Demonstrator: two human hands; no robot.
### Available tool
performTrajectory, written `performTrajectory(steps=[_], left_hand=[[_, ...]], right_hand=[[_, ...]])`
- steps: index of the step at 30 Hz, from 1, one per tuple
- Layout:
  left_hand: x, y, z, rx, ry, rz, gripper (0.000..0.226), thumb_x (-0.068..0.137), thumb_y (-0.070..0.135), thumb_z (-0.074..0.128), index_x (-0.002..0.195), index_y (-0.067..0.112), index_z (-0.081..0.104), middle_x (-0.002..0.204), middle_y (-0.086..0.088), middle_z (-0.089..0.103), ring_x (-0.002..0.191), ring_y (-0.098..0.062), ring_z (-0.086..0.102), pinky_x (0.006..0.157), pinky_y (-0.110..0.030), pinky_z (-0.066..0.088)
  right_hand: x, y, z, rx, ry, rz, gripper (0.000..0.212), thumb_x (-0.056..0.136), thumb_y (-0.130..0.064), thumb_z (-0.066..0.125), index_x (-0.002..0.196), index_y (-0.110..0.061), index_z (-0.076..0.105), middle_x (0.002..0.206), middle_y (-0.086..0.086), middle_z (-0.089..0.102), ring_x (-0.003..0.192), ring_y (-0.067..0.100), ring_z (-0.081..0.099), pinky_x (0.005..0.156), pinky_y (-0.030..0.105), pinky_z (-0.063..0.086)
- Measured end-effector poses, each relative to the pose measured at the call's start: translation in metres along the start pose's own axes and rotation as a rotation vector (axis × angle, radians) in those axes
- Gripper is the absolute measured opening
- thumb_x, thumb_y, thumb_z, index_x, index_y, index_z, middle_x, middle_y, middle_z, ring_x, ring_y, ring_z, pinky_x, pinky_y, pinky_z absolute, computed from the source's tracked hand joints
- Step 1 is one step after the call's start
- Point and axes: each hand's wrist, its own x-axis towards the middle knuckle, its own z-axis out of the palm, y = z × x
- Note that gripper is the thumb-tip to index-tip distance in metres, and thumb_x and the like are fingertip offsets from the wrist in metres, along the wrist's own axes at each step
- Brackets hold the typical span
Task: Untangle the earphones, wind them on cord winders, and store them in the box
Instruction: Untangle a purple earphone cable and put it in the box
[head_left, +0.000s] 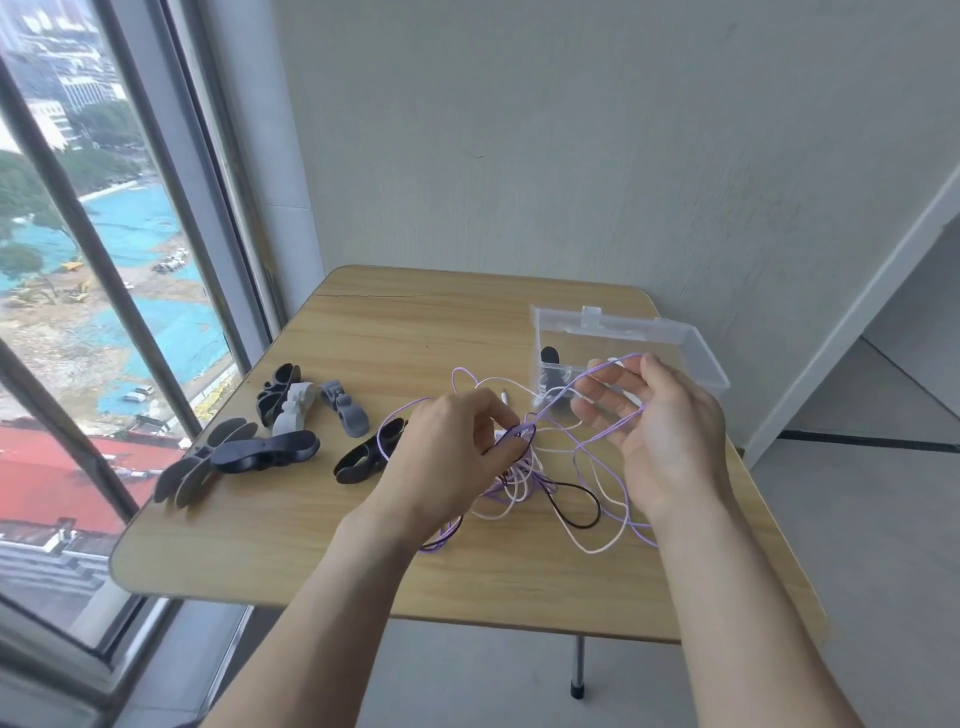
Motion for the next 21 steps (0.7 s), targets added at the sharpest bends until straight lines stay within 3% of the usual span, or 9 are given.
performTrajectory(steps=[5,8,11,14,17,21], left_hand=[[0.001,0.000,-0.003,-0.091,-0.050,-0.058,0.004,0.086,0.032,0.075,0.082,0.030,0.076,0.050,0.010,0.040,0.049,-0.008,0.037,0.049,-0.018,0.029],[0.001,0.000,-0.009,-0.183,-0.063,-0.100,0.002,0.084,0.030,0.078,0.083,0.032,0.078,0.056,0.007,0.054,0.052,-0.009,0.043,0.051,-0.014,0.034],[0.001,-0.001,-0.010,-0.159,-0.082,-0.096,0.010,0.086,0.027,0.075,0.078,0.032,0.077,0.069,0.010,0.068,0.064,-0.017,0.055,0.056,-0.015,0.040],[0.001,0.001,-0.009,-0.212,-0.094,-0.145,0.014,0.092,0.026,0.066,0.082,0.019,0.072,0.073,0.008,0.072,0.063,-0.012,0.059,0.062,-0.022,0.046],[0.001,0.007,-0.008,-0.292,-0.109,-0.194,0.017,0.096,0.022,0.058,0.086,0.013,0.068,0.075,0.008,0.074,0.057,-0.003,0.054,0.057,-0.017,0.042],[0.000,0.013,-0.003,-0.337,-0.060,-0.228,0.016,0.100,0.022,0.052,0.088,0.013,0.059,0.069,0.007,0.073,0.046,-0.009,0.041,0.047,-0.022,0.036]], right_hand=[[0.001,0.001,0.001,0.132,0.011,0.058,0.022,0.104,-0.011,0.044,0.088,-0.006,0.057,0.072,0.011,0.069,0.062,0.026,0.069,0.063,0.037,0.060],[0.004,0.001,0.000,0.169,0.053,0.110,0.025,0.102,-0.009,0.048,0.078,-0.010,0.056,0.056,0.001,0.055,0.050,0.018,0.054,0.056,0.032,0.058],[0.006,0.001,0.000,0.145,0.021,0.146,0.026,0.102,-0.011,0.045,0.077,-0.014,0.052,0.054,-0.004,0.042,0.046,0.015,0.038,0.049,0.026,0.049],[0.007,0.002,0.000,0.044,-0.035,0.159,0.027,0.103,-0.012,0.043,0.077,-0.014,0.050,0.052,-0.005,0.033,0.045,0.013,0.029,0.047,0.026,0.038],[0.005,0.004,0.001,-0.144,-0.114,0.124,0.029,0.100,-0.008,0.046,0.072,-0.013,0.049,0.052,-0.006,0.026,0.048,0.014,0.021,0.049,0.028,0.029],[0.002,0.005,-0.002,-0.573,-0.238,-0.017,0.026,0.098,-0.013,0.053,0.072,-0.011,0.059,0.045,-0.014,0.035,0.045,0.011,0.032,0.052,0.028,0.033]])
